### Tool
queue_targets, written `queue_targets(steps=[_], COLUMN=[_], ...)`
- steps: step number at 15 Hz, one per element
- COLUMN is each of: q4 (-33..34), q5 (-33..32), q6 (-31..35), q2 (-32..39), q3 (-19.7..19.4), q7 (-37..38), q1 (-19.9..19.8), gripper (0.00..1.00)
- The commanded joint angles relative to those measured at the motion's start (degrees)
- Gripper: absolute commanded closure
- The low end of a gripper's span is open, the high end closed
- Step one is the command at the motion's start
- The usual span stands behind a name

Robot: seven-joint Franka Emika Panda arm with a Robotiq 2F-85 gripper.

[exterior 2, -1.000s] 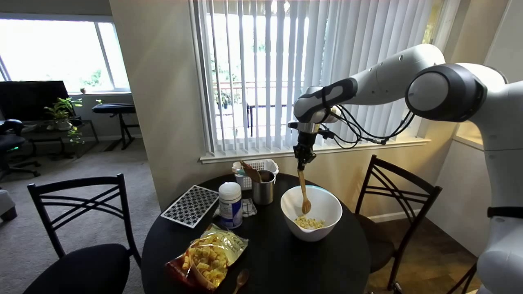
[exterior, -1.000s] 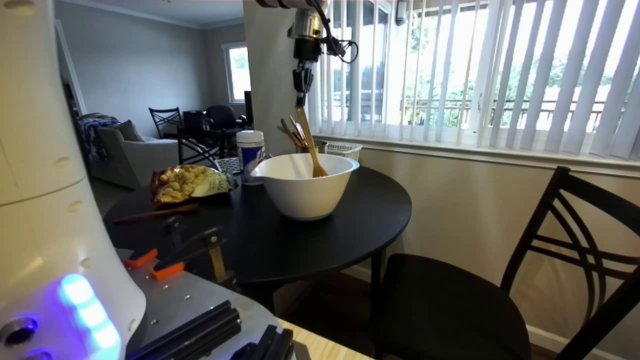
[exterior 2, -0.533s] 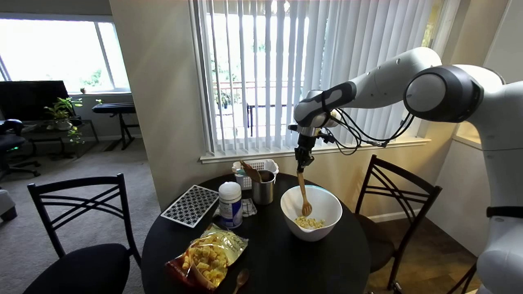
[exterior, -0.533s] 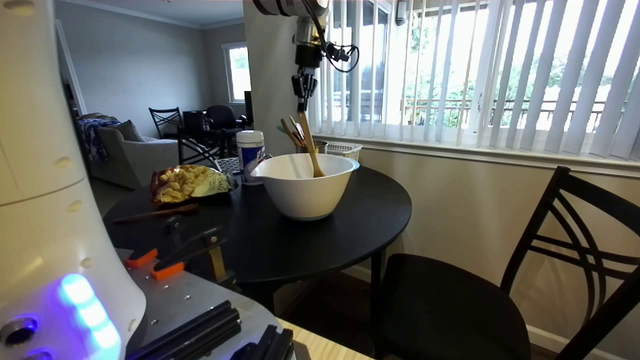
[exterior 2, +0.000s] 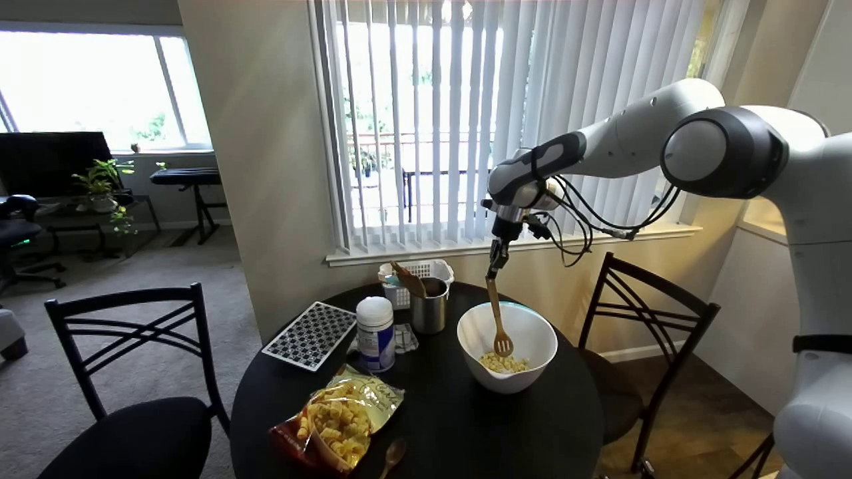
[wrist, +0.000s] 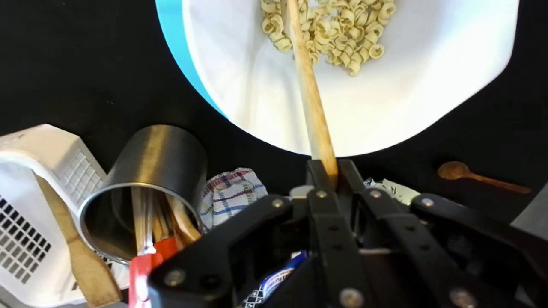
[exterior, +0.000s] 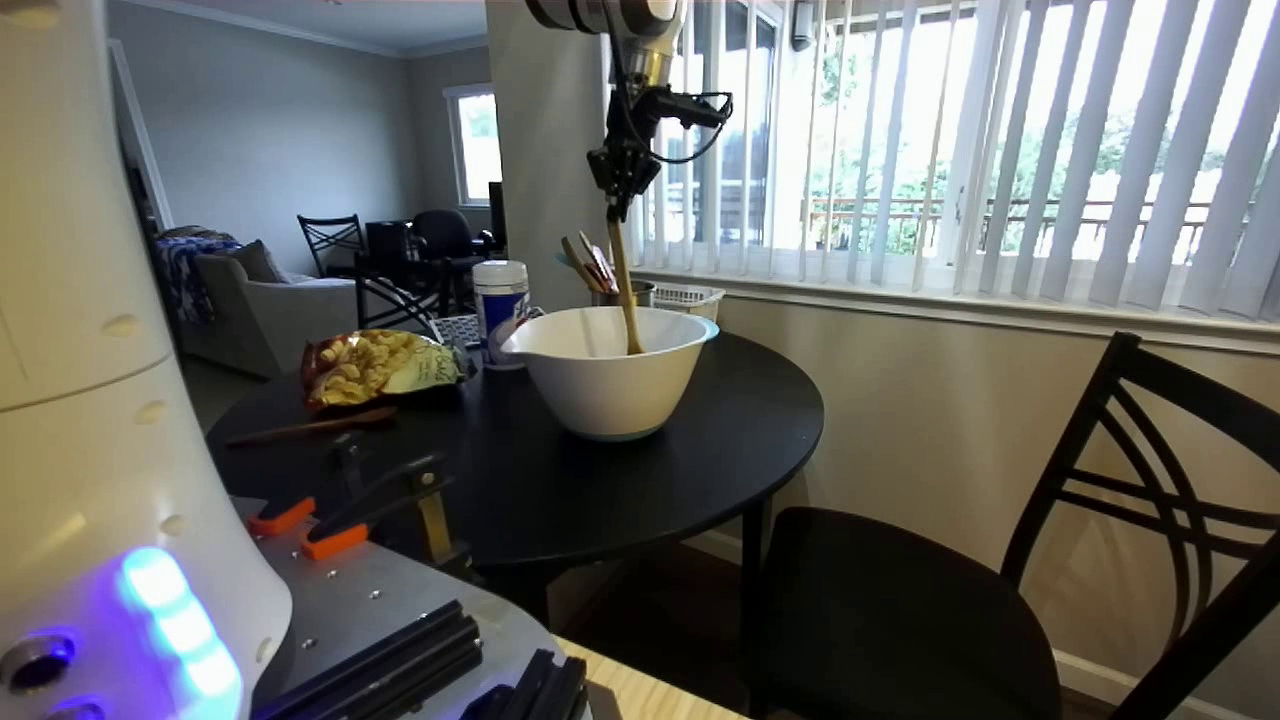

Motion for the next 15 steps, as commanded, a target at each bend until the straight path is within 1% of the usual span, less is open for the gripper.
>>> queue_targets(steps=[1, 5, 8, 10, 13, 15], q4=[-2.92, -3.27, -4.31, -6.66, -12.2, -17.17], q5=[2.96, 7.44, 11.04, 12.8, 13.19, 16.25], q6=[2.41, 1.64, 2.5, 4.09, 7.38, 9.37], q2=[-1.68, -1.48, -1.98, -3.41, -6.55, -9.31], q3=[0.48, 1.37, 2.2, 3.12, 4.26, 5.94], q7=[8.68, 15.54, 17.36, 14.74, 9.95, 4.63], q1=[-0.98, -2.09, -2.96, -3.7, -4.57, -6.01], gripper=[0.95, 0.95, 0.95, 0.95, 0.95, 0.95])
